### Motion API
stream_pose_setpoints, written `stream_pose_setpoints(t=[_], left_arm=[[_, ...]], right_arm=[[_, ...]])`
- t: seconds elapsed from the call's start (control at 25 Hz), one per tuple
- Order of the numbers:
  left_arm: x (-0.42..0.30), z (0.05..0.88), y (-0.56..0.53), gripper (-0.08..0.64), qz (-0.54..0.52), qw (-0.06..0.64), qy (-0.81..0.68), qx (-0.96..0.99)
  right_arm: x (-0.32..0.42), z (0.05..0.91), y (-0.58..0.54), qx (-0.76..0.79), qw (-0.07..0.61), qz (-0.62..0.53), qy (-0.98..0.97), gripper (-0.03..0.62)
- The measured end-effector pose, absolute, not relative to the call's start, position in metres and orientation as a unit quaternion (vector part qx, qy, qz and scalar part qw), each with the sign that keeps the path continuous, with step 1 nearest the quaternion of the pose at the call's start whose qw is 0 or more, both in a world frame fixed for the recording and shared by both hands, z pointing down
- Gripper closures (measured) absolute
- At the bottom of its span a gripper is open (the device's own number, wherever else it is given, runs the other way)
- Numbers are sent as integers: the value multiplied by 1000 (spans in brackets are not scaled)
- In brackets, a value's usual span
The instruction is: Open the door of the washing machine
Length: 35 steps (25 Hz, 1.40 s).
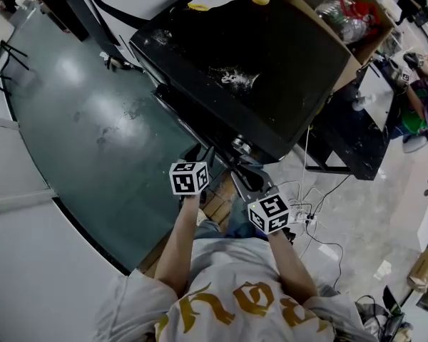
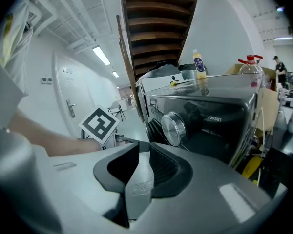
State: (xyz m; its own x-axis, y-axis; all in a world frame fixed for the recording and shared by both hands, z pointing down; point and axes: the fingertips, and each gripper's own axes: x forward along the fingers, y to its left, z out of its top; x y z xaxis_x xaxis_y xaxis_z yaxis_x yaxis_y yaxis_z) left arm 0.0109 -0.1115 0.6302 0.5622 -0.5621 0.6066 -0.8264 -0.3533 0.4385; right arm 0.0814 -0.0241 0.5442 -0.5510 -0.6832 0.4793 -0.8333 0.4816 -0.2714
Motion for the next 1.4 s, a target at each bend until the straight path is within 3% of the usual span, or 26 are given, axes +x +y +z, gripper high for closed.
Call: stream_pose_setpoints(t=[0.32,1.4], left_arm=[[18,658,-123,330,174,425,-462,759],[9,677,-120,337,187,450,-480,730]], right_arm=[[91,550,-29,451,156,250,-843,532],[88,547,-28,446,157,234,-850,526]])
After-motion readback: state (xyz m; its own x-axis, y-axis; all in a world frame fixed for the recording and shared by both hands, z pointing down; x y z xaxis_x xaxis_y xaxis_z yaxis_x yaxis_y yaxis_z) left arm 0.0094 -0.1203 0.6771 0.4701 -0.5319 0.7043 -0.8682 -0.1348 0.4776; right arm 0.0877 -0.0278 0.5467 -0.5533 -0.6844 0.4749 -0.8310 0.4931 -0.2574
